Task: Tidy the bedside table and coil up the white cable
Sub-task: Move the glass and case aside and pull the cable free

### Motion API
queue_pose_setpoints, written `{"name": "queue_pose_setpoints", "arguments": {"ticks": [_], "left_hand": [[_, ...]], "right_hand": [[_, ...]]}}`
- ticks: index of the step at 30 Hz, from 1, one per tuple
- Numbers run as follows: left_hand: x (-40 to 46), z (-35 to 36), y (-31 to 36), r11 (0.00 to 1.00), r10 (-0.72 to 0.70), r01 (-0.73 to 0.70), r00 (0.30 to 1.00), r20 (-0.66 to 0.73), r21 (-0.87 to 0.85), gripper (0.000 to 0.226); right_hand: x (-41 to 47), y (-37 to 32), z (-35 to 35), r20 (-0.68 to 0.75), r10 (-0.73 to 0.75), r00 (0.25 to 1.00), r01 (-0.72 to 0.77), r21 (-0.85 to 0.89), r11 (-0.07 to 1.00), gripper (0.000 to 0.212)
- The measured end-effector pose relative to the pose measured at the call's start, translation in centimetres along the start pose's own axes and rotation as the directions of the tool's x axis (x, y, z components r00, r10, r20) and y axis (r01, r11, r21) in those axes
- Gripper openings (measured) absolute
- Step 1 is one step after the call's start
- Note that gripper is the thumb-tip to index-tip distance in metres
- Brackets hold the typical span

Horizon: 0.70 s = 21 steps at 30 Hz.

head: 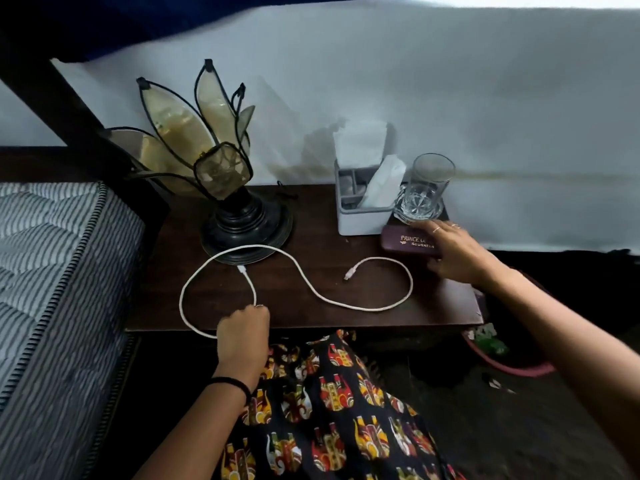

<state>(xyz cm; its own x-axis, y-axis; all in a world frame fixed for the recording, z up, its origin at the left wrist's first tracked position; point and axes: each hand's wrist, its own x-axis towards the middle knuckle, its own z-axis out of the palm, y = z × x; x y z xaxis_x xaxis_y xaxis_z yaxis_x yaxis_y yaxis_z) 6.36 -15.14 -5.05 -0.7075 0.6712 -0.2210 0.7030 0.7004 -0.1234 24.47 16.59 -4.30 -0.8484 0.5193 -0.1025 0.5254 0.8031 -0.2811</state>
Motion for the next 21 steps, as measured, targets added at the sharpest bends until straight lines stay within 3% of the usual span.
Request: {"name": "queue_pose_setpoints", "arguments": {"ticks": [5,12,21], "left_hand": [[0.1,0.0,0.0,0.999,-0.002,0.001,1.000,0.022,0.048,0.012],[0.4,-0.3,0.2,0.996,-0.006,0.000,0.998,0.059,0.091,0.012],[0.3,-0.4,0.3,0.995,-0.014,0.008,0.998,0.061,0.102,0.013]], "right_hand": [[0.0,2.3,-0.2,0.041,0.007,0.999,-0.009,0.067,0.998,0.084],[0.3,3.0,0.6,-0.017,-0.067,0.998,0.068,0.147,0.987,0.081],[-0.7,2.2,1.4,-0.147,-0.116,0.982,0.128,0.071,0.989,0.070]]}}
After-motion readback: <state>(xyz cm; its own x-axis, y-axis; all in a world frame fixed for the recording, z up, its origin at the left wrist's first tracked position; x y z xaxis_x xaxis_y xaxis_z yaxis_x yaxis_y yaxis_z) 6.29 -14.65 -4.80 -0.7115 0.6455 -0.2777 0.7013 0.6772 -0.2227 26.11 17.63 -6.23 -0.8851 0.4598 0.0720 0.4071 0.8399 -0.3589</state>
